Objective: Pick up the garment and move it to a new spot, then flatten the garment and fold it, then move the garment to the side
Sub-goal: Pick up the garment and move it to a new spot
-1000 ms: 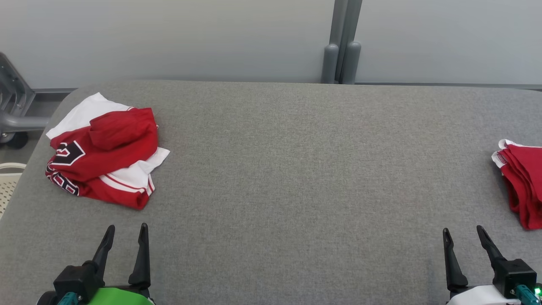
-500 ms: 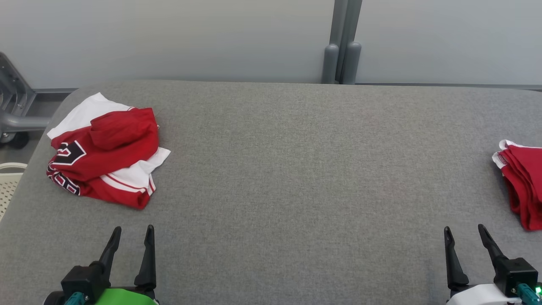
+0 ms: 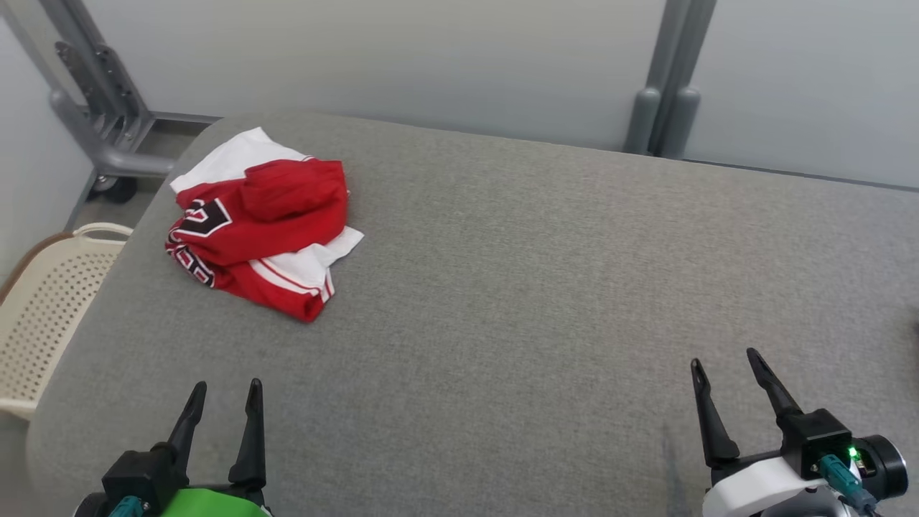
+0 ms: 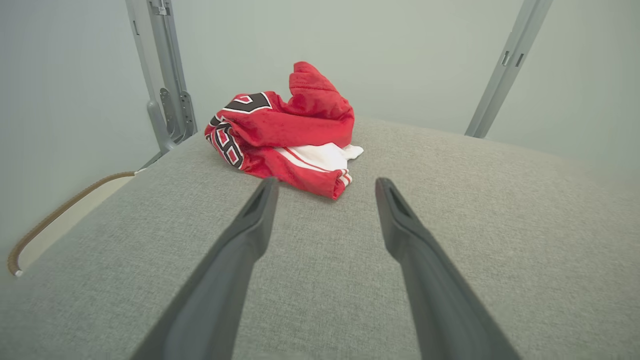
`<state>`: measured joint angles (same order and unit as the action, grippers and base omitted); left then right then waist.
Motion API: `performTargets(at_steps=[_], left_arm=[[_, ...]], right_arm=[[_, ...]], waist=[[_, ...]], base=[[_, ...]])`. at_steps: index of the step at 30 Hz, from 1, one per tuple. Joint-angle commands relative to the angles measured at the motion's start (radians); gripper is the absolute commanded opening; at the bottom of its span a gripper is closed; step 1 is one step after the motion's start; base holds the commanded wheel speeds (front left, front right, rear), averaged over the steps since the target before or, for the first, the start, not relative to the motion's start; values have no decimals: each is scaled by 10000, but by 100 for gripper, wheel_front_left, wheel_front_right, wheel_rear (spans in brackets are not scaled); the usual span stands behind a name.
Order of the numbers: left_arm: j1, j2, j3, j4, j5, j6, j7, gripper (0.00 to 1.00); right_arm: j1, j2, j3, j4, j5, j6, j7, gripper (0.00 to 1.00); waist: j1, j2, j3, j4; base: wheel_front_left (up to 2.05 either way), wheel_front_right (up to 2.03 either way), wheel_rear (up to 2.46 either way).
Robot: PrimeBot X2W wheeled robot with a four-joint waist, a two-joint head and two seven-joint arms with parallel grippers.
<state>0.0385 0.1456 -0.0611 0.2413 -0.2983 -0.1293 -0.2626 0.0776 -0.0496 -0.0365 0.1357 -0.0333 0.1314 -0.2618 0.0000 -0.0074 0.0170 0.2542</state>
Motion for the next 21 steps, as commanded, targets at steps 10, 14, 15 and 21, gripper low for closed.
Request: performTargets(at_steps=[10, 14, 15, 21], left_arm=[[479, -127, 542, -123, 115, -9, -28, 100], [537, -173, 602, -165, 135, -11, -28, 100], [537, -182, 624, -182, 121, -11, -28, 100], [-34, -273, 411, -109, -68, -12, -28, 100]], right_arm=[[-291, -26, 691, 183, 123, -13, -38, 100], [-336, -29, 724, 223, 124, -13, -38, 100], [-355, -29, 744, 225, 121, -13, -38, 100], [-489, -33, 639, 62, -34, -13, -38, 100]], waist=[[0, 74, -208, 2330], [0, 74, -189, 2417], [0, 74, -165, 2404], [0, 74, 248, 2166]], base=[[0, 0, 0], [0, 0, 0], [0, 0, 0], [0, 0, 0]])
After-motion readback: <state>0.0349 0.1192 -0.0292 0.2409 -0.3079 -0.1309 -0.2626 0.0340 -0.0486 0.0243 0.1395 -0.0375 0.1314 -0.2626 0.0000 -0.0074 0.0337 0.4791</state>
